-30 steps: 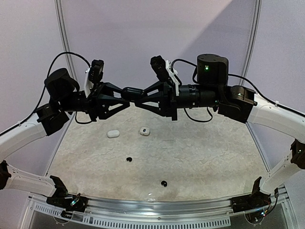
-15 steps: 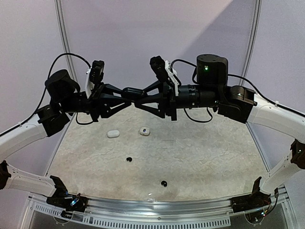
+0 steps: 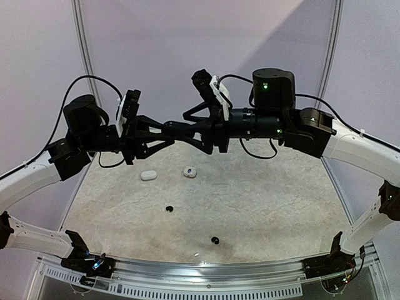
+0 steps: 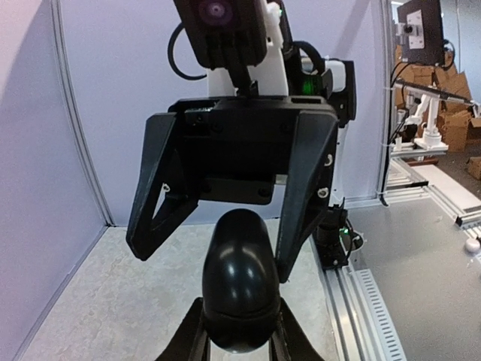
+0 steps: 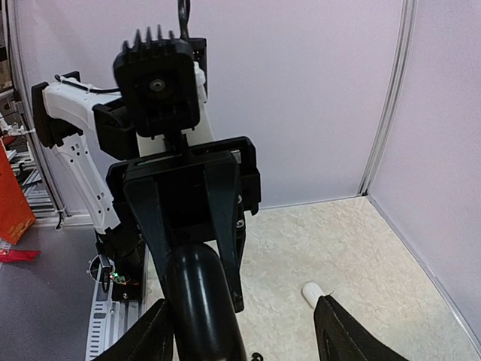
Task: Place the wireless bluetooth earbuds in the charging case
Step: Open the charging case.
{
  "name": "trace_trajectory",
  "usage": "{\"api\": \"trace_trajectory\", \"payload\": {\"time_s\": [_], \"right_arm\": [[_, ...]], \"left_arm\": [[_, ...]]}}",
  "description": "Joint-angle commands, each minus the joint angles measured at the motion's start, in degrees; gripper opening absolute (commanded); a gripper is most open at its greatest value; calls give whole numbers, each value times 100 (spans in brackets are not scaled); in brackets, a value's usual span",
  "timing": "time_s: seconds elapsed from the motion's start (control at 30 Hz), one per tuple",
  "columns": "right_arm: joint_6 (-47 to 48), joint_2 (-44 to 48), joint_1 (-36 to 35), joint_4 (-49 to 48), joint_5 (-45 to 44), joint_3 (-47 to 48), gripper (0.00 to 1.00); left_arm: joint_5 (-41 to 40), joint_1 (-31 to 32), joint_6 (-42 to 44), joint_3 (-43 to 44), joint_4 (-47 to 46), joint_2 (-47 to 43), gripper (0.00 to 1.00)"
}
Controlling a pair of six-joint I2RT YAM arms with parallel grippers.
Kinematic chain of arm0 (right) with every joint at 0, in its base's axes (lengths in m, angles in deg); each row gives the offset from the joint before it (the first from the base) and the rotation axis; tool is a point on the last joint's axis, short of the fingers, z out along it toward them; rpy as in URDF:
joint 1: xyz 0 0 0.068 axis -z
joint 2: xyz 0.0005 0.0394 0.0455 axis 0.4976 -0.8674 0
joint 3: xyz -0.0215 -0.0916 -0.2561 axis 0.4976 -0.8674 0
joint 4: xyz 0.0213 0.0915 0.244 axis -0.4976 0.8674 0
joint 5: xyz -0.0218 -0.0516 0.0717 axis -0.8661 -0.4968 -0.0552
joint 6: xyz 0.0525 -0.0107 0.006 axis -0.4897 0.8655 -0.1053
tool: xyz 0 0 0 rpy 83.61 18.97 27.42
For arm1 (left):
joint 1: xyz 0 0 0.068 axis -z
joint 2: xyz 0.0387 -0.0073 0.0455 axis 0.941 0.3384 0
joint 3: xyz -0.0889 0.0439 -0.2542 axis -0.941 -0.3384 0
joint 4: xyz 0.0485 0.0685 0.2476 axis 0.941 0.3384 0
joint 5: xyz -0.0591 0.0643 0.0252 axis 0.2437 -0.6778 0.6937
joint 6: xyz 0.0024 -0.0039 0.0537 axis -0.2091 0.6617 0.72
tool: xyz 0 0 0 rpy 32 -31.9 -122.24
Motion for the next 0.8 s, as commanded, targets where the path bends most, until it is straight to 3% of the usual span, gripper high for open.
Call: {"api": "trace_trajectory", "payload": {"time_s": [0.0,0.5,0.67,0.77], "right_arm": [[-87,-213,32,244,-496,263,63],[-546,-337,242,557,-630,347,58],[-529,-366,240,607,-476,313,58],[-550,-396,260,691,-384,346,60]], "left_arm": [[55,183,1166,64,746,-103,0],[165,184,1718,16,1235,-198,0],[102,153,1461,-17,1048,-209,0],[67,111,843,-151,636,-205,0]]}}
